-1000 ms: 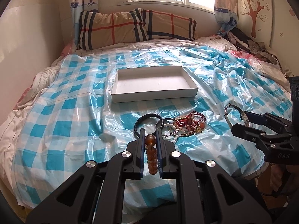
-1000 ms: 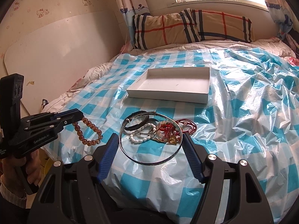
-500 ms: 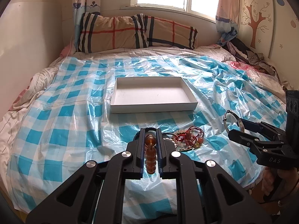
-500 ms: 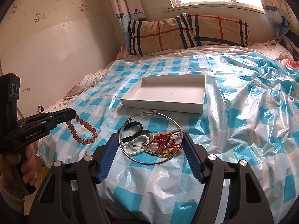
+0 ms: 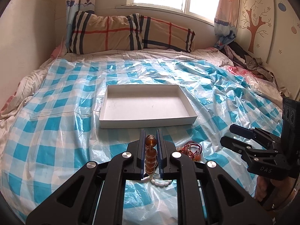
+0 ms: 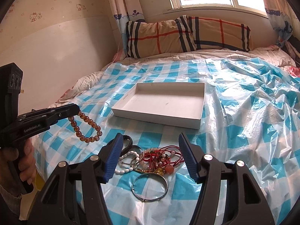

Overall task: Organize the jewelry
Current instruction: 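Grasp the amber bead bracelet with the left tool while the right tool holds the bangle, then carry the bangle and amber bracelet over the white tray with both tools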

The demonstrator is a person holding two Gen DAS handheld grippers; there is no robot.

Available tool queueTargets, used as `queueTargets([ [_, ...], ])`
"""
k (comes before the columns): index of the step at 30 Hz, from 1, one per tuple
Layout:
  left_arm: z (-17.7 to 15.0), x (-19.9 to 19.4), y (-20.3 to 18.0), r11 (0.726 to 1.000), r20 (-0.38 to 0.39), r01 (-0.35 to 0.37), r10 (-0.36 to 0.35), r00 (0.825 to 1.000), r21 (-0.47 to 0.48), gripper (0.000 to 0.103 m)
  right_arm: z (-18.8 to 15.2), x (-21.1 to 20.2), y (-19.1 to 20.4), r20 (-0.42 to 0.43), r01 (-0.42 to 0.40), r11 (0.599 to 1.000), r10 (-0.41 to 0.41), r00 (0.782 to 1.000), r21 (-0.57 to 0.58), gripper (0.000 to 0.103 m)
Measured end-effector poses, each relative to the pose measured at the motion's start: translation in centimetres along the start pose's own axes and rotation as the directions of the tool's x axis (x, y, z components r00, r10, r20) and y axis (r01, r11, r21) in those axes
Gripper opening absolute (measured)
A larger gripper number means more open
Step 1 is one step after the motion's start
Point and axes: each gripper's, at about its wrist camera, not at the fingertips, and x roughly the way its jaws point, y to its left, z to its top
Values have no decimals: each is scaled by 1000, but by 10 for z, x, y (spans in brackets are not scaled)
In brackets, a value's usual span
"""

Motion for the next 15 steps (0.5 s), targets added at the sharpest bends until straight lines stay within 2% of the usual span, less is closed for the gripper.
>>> queueTargets([
  [2,3,5,1,1000,0,0,0,1000,-1,10,-1,7,0,-35,-21,1000,21,999,-15,60],
  [4,5,8,1,1000,1,-1,1,1000,2,10,-11,14,5,-83,-17,998,13,997,-54,71],
  [5,4,9,1,1000,-1,0,0,1000,3,10,-18,18,7,-110,-9,997,0,994,-75,72],
  [10,-1,16,-3,1000,-19,7,-7,1000,8,10,-57,43,6,-261,-19,994,-8,965,-104,81],
  [14,-2,20,-7,1000,-28,13,-13,1000,15,10,-72,62,10,-305,-7,988,-41,952,-153,81],
  [15,-2,20,-8,1000,-28,14,-13,1000,16,10,-74,66,9,-312,-7,988,-42,949,-157,77],
])
